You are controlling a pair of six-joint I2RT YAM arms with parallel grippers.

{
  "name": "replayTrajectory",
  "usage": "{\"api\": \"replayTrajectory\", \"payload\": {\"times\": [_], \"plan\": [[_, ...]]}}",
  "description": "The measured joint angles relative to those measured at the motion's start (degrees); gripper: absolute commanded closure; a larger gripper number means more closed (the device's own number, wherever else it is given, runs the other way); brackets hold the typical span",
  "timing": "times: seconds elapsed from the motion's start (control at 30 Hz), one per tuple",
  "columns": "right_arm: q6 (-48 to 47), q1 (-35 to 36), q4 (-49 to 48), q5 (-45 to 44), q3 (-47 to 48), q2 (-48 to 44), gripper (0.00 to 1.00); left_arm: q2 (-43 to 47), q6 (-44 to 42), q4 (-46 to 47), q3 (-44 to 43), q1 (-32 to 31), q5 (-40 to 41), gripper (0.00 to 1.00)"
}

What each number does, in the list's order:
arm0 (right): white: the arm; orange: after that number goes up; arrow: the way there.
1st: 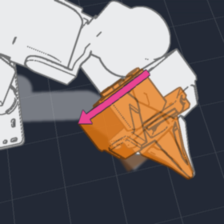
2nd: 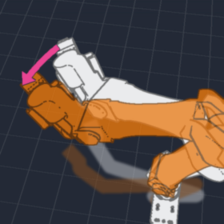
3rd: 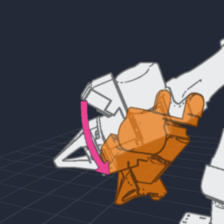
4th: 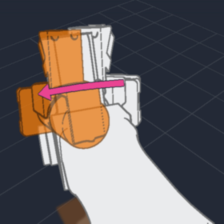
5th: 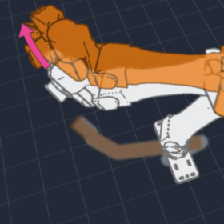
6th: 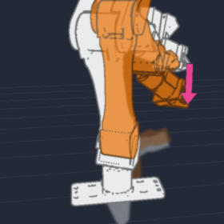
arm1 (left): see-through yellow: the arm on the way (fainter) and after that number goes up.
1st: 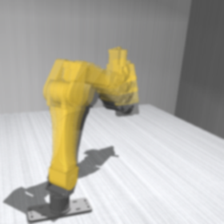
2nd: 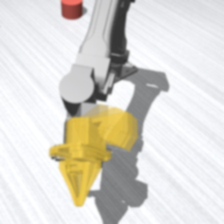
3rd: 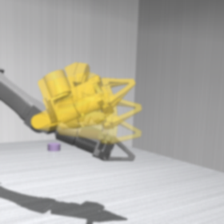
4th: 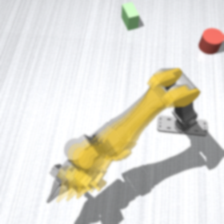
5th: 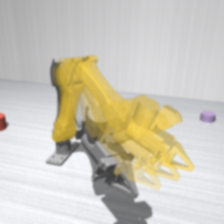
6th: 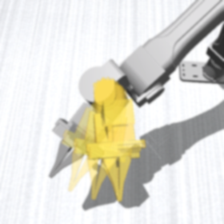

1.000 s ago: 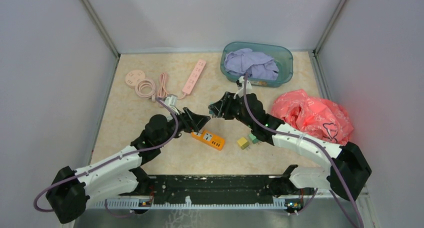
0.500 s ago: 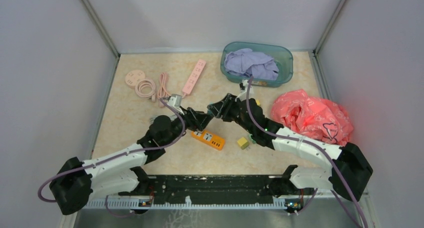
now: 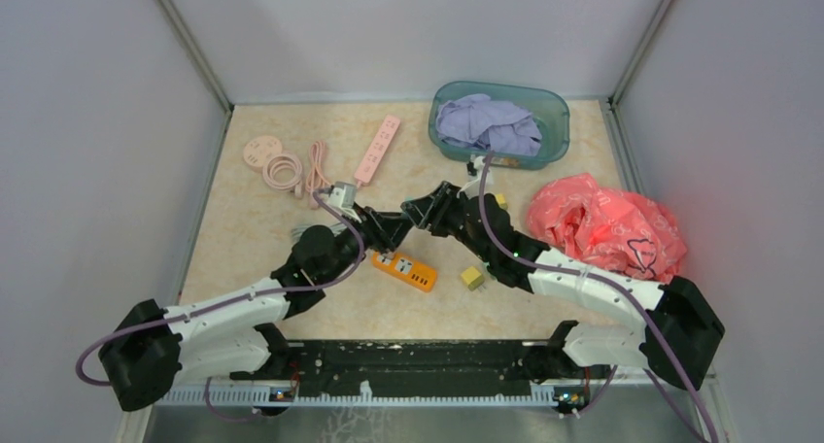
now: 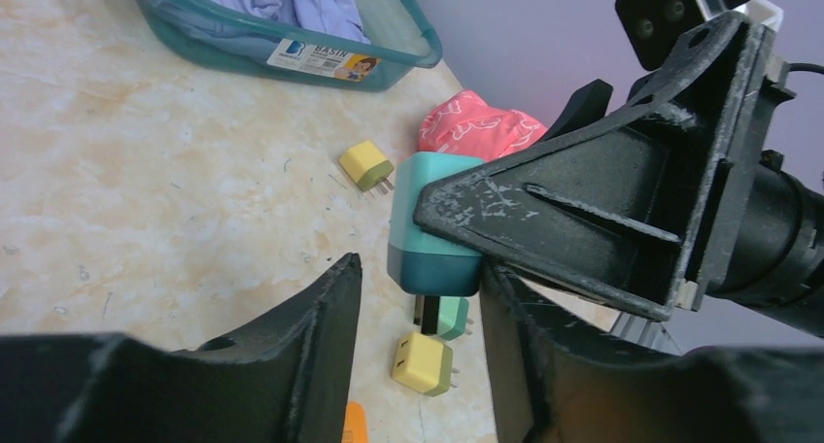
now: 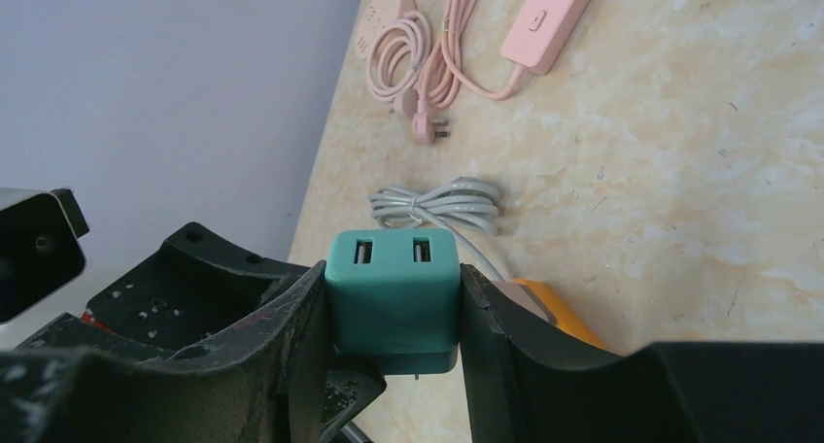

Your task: Insert the plug

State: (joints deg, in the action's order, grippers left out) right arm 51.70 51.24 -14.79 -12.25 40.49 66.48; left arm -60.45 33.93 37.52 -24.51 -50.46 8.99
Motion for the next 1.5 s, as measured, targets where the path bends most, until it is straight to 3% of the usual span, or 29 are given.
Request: {"api": "replayTrajectory", "payload": {"times": [0.1, 0.27, 0.43, 0.7, 0.87, 1.13, 1.5], "plan": [[-0.04, 0.02, -0.26, 0.07, -0.04, 0.0, 0.79, 0.04, -0.11, 1.07, 0.0, -0.33, 0.0, 0.7], [-0.98, 0.04, -0.35, 0.5, -0.09, 0.0, 0.68, 0.83, -1.55, 0.61, 0.0, -0.66, -0.2, 0.9], [-2.05, 0.39, -1.11, 1.36, -0.09, 0.0, 0.54, 2.78, -2.08, -0.2, 0.68, -0.68, -0.17, 1.0], [-8.94, 0.07, -0.26, 3.56, -0.09, -2.23, 0.33, 5.14, -2.75, -0.48, 1.46, 0.11, -1.01, 1.0], [-17.09, -3.63, 2.8, 9.66, 0.02, -5.62, 0.22, 6.6, -4.37, -2.01, 1.46, 1.4, -3.21, 1.0], [-29.7, -12.7, 9.77, 28.7, 2.84, -6.75, 0.19, 8.81, -6.56, -6.64, 1.42, 7.26, -12.96, 1.0], [-46.69, -14.58, 17.51, 48.41, 9.55, -5.29, 0.19, 10.95, -8.07, -7.87, 1.38, 16.24, -33.14, 1.0]]}}
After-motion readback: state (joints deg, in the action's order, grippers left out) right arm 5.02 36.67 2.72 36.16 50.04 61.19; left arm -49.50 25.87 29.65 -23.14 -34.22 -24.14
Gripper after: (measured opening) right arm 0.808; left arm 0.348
